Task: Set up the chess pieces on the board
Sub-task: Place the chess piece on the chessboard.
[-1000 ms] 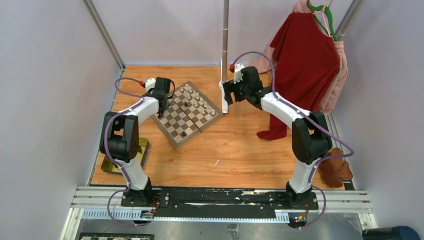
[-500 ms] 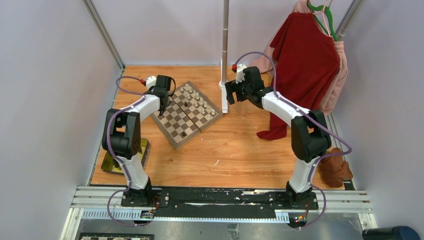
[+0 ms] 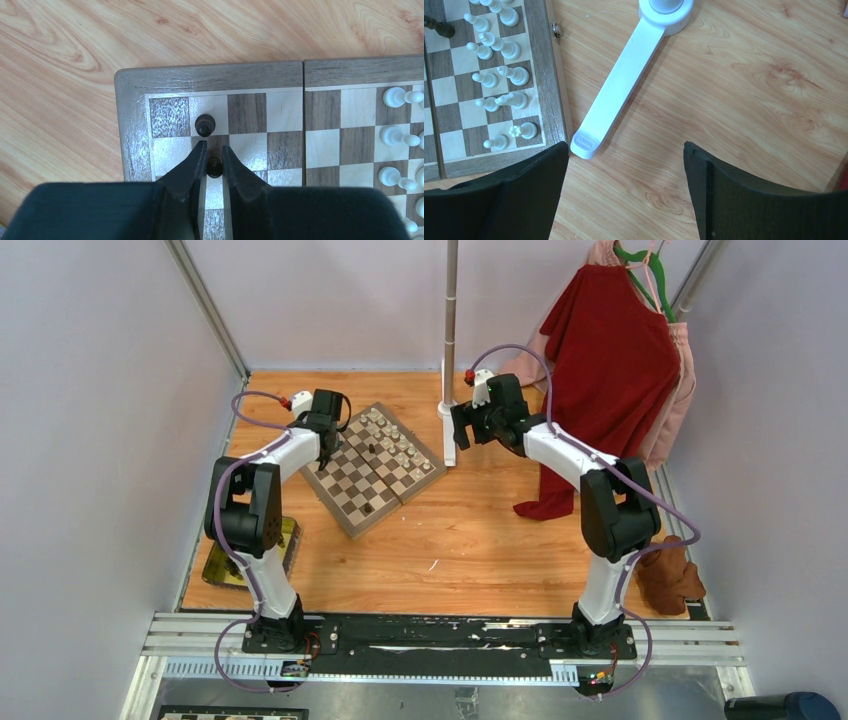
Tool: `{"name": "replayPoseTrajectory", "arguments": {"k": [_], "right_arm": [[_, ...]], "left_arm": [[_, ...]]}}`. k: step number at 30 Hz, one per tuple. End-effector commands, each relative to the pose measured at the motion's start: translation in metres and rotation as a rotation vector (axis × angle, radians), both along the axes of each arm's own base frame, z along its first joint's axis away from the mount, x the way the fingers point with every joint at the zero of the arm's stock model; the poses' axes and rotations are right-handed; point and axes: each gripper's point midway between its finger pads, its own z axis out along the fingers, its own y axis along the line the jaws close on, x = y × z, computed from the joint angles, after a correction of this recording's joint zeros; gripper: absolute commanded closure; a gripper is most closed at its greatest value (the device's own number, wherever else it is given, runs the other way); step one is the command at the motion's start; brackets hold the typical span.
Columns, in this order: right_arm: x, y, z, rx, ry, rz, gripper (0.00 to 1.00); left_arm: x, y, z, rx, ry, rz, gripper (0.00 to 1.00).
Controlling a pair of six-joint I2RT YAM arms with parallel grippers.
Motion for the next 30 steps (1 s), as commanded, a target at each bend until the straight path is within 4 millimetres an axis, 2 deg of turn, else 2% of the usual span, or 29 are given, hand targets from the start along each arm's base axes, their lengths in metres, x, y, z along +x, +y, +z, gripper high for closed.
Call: {"name": "replayPoseTrajectory", "arguments": {"k": [1,9,14,17,25,30], "right_arm": [[0.004,-0.003,-0.001,0.010,0.002,-0.004,0.11],[0.003,-0.001,-0.001,0.030,0.013,-0.015,0.11],[0.003,-0.001,0.001,0.031,0.012,-0.014,0.11],[0.003,-0.001,0.000,0.033,0.014,-0.014,0.11],[0.002,-0.001,0.004,0.037,0.008,-0.011,0.11],[0.002,-0.001,0.007,0.039,0.004,-0.012,0.11]], "left_arm": [[0.000,0.012,0.004,0.038,0.005,0.033,0.88],[-0.003,0.013,0.001,0.042,0.016,0.035,0.85],[-0.004,0.013,0.000,0.040,0.020,0.034,0.65],[-0.005,0.012,0.000,0.037,0.021,0.032,0.57],[-0.006,0.013,0.003,0.037,0.020,0.035,0.56],[-0.009,0.015,0.012,0.041,0.009,0.043,0.56]]}}
